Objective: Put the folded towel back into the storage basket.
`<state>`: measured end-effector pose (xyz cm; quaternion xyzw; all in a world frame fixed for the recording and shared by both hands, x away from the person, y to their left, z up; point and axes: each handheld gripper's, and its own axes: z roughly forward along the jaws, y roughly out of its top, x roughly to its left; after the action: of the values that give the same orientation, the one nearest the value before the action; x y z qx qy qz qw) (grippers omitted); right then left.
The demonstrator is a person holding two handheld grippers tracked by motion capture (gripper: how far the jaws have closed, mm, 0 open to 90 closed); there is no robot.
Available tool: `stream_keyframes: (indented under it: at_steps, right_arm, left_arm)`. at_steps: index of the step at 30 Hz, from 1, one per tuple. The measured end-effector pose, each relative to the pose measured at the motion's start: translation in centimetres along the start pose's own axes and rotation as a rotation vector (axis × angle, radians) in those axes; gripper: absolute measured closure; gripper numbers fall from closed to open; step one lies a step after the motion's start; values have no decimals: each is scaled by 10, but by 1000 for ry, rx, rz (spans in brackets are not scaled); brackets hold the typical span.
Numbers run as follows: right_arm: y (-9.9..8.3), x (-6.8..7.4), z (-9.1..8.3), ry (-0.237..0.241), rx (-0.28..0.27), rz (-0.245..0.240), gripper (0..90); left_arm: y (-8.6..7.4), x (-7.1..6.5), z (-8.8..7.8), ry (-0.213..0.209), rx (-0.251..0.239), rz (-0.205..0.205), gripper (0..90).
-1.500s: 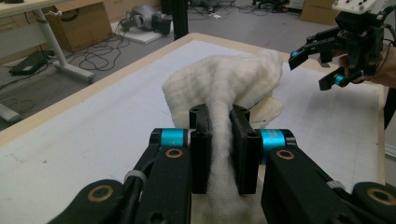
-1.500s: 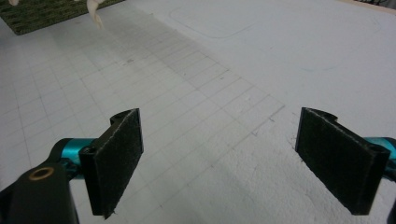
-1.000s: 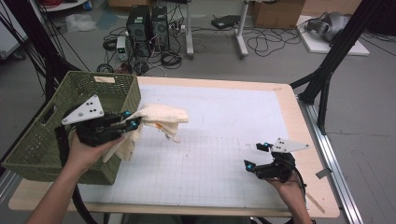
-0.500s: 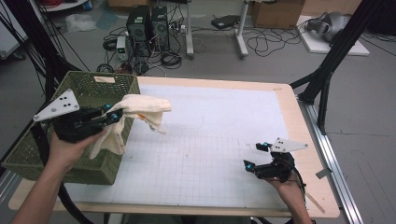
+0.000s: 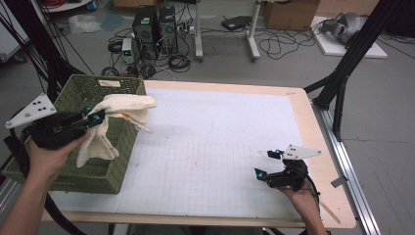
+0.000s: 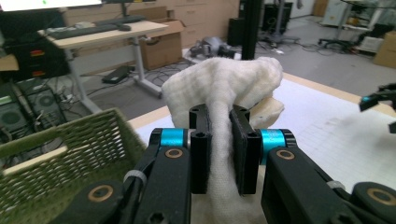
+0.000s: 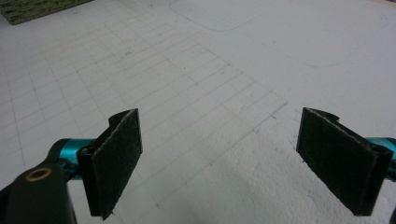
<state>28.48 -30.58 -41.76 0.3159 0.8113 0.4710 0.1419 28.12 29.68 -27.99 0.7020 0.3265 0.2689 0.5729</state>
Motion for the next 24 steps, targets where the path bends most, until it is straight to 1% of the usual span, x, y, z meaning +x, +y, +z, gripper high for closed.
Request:
stream_keyframes:
  at_steps: [6, 13, 17, 24]
  right_arm:
    - [0, 0, 0, 1, 2, 3, 136]
    - [0, 0, 2, 4, 7, -1, 136]
    - [0, -1, 2, 3, 8, -6, 136]
    - [-1, 0, 3, 7, 12, -2, 136]
  left_arm:
    - [-6, 12, -10, 61, -10, -31, 795]
    - [-13, 23, -22, 126, -5, -53, 795]
    - [-19, 28, -25, 166, 12, -59, 794]
    - [-29, 37, -30, 231, 9, -100, 794]
